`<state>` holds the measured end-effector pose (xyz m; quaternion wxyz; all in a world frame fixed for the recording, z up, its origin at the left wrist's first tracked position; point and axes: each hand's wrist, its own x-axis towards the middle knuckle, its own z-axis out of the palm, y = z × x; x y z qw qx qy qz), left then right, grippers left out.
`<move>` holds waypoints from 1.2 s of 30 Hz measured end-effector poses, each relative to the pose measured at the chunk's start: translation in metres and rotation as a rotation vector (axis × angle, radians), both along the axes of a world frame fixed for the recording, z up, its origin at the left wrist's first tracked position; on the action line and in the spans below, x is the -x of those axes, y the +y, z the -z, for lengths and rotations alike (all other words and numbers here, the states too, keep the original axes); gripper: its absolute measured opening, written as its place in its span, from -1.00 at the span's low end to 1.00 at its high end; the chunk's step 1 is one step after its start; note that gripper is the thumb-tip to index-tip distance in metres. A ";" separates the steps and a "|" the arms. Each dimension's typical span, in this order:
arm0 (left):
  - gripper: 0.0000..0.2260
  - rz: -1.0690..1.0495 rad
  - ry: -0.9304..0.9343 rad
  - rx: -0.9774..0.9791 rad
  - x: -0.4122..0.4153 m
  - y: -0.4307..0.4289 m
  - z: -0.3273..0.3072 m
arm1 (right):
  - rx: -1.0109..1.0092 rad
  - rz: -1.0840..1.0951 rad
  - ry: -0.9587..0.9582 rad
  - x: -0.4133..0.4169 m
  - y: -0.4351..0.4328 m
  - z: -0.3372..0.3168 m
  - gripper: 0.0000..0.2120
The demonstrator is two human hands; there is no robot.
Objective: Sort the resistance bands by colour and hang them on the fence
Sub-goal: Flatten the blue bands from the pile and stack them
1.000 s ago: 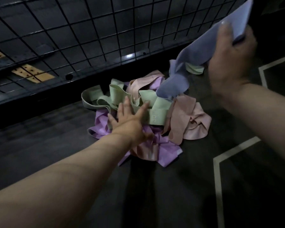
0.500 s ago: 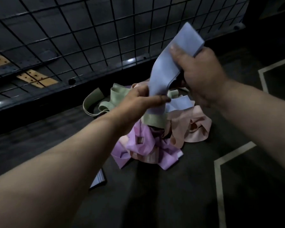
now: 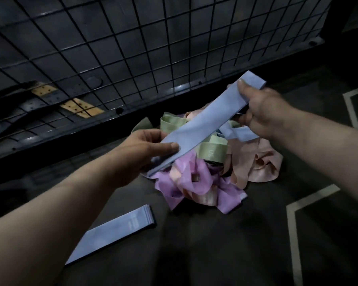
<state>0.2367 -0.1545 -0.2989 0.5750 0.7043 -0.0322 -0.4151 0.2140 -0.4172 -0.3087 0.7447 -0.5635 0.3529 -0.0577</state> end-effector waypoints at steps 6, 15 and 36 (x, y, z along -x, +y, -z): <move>-0.82 -0.133 -0.176 -0.247 0.000 0.072 -0.034 | 0.139 -0.211 -0.017 0.002 0.014 -0.025 -0.86; -0.80 -0.517 -0.267 -0.352 0.022 0.204 -0.116 | 0.617 -0.866 0.031 0.005 0.115 -0.096 -0.83; -0.60 -0.570 -0.362 0.091 0.168 0.333 -0.261 | 0.177 -0.768 -0.055 0.144 0.253 -0.283 -0.80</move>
